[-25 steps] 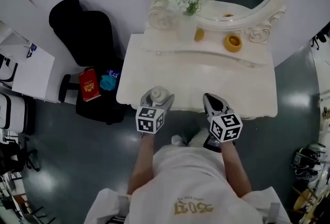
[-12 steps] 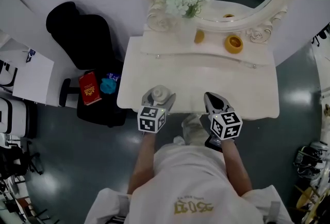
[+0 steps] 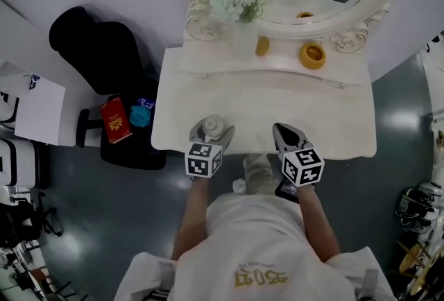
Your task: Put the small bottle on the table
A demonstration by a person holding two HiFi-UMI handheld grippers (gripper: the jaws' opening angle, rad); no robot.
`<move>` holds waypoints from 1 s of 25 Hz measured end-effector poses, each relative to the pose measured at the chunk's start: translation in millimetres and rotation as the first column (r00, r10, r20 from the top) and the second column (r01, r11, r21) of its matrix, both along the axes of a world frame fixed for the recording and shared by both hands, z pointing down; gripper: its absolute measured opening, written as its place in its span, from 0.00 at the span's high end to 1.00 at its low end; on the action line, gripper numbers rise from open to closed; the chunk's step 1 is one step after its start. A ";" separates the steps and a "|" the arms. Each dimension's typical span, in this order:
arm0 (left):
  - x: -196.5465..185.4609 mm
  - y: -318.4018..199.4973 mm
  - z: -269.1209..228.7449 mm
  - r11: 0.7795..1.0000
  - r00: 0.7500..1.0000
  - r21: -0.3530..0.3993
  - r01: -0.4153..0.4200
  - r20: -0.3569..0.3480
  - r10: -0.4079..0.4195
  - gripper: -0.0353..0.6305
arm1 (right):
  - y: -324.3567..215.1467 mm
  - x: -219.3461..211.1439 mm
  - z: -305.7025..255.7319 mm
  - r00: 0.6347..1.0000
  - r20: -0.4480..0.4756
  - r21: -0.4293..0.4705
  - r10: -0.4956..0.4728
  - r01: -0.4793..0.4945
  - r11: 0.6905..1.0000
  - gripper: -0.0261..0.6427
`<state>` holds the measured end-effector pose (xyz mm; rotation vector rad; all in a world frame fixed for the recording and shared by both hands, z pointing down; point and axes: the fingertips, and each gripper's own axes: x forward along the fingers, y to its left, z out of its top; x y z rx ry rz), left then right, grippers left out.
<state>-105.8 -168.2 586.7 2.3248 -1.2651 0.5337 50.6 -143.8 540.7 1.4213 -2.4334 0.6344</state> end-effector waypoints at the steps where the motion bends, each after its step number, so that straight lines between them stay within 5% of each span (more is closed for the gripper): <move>1: 1.9 -1.2 3.2 1.000 1.000 -0.006 -0.003 0.003 0.003 0.43 | -1.3 2.3 3.2 1.000 -0.002 -0.009 0.002 -0.002 1.000 0.94; 14: 10.4 -23.3 43.5 0.996 1.000 -0.085 -0.003 0.026 0.005 0.43 | -26.7 14.9 34.2 1.000 -0.023 -0.092 -0.001 -0.001 0.996 0.94; 25: 18.5 -37.4 79.2 0.994 0.992 -0.101 -0.048 0.115 0.059 0.43 | -39.4 26.2 53.5 0.999 -0.036 -0.138 0.008 -0.013 0.990 0.94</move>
